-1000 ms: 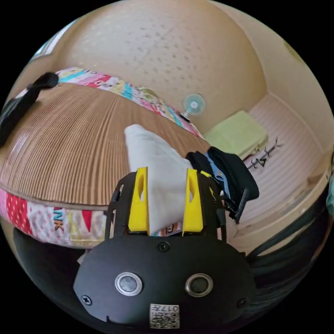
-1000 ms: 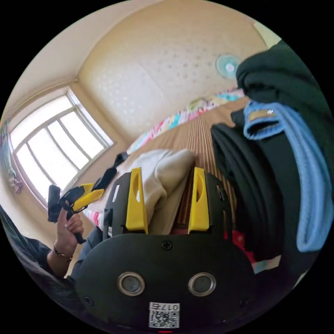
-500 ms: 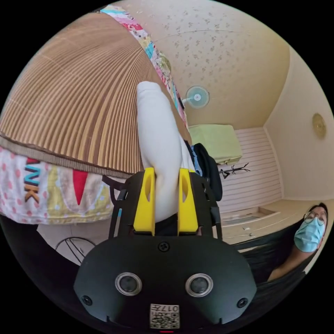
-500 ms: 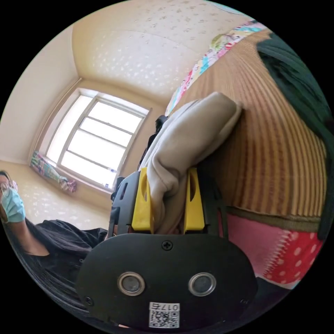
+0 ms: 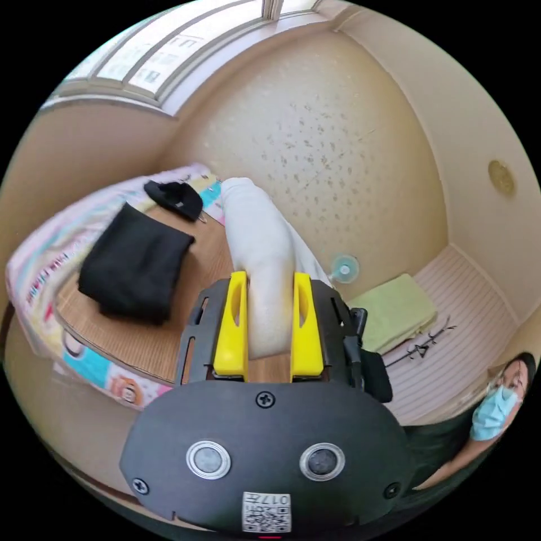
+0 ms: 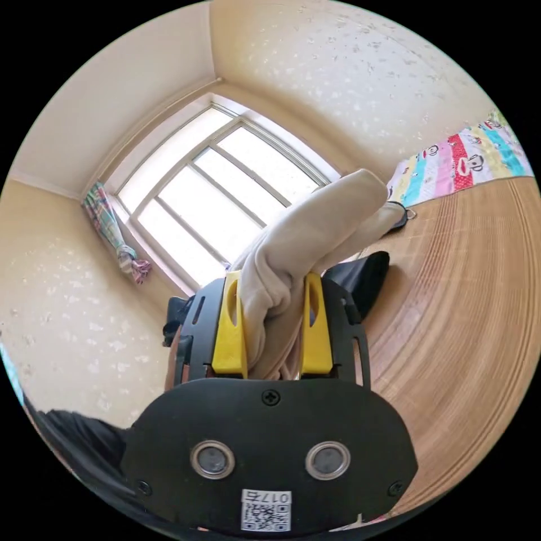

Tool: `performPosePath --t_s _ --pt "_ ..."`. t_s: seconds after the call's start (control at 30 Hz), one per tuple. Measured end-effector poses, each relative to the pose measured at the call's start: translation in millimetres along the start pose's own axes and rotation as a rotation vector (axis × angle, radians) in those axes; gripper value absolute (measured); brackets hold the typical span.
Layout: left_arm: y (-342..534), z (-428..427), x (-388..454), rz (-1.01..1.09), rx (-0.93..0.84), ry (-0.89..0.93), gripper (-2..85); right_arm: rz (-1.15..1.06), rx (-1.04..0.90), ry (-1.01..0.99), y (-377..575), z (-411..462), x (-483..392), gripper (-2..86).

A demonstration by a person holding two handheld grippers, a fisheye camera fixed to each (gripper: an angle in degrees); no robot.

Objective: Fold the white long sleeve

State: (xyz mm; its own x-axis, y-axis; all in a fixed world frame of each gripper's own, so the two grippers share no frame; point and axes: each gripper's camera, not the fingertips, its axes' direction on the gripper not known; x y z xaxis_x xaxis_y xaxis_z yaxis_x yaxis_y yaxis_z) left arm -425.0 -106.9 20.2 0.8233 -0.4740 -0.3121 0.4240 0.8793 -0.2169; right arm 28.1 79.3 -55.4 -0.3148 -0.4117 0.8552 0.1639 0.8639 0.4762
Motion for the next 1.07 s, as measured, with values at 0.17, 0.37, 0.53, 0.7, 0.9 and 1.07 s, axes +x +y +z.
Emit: performPosePath --t_s 0.17,0.37,0.53,0.7,0.9,1.07 --pt "-11.8 13.8 -110.8 -0.142 -0.073 -0.364 12.6 0.132 -0.170 0.136 37.4 88.2 56.0 11.1" --pt "133.4 76.7 -156.3 -0.088 -0.189 -0.252 8.0 0.013 -0.277 0.292 183.8 14.9 78.9 9.0" --pt "247.5 130.7 -67.3 0.026 -0.151 -0.158 7.8 -0.021 -0.223 0.543 257.4 -126.0 67.4 8.7" --pt "301.8 230.1 41.2 0.218 -0.273 -0.174 3.7 -0.022 -0.062 1.077 292.6 -297.9 23.3 9.3" --pt "367.8 266.7 44.9 0.367 -0.210 -0.228 -0.8 0.040 0.313 1.501 302.1 -457.7 -58.4 12.0" --pt "368.5 252.7 6.4 0.354 -0.205 -0.089 -1.0 0.198 0.448 1.714 289.8 -549.9 -69.2 15.9"
